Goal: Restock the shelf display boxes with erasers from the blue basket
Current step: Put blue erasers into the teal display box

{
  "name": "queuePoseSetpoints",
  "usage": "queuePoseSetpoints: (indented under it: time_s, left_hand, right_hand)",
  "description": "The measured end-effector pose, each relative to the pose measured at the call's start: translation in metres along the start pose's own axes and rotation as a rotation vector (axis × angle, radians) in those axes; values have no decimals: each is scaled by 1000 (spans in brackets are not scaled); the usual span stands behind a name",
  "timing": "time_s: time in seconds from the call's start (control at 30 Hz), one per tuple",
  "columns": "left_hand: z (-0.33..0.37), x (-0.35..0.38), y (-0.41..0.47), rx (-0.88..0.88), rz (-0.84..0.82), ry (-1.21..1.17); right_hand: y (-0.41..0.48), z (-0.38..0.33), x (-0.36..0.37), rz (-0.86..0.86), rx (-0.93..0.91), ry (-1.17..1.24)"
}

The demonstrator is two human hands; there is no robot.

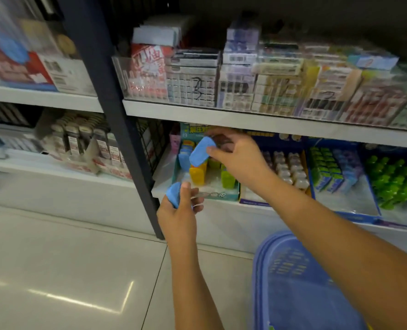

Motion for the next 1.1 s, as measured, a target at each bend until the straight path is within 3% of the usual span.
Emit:
queuePoseSetpoints:
  time_s: [0.17, 0.3, 0.5, 0.67, 0.87, 1.1]
  left_hand:
    - [-11, -24, 8, -51, 78, -41]
    - [-13, -30, 12, -66, 85, -26]
    - [-16, -28, 13, -79, 44, -41]
    - [-22, -20, 18, -248, -27, -186]
    - [-24, -21, 16, -218, -60, -270]
    - [-25, -24, 16, -242, 44, -90]
  right_hand:
    - [27, 0, 46, -144, -135, -327]
    - [36, 12, 66, -258, -139, -544]
    - [31, 16, 69, -262, -94, -652]
    - [39, 9, 73, -379, -45, -840]
    - [46, -1, 72, -463, 69, -779]
    - [30, -5, 89, -514, -94, -948]
Point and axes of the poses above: each hand's wrist, its own y-axis towards the middle knuckle, its own x-axis out of the palm, z = x × y, the point moved 8 cm from there along y, towards the middle knuckle, and after that the axes turned 10 degrees about -x, right-handed, at the moved point
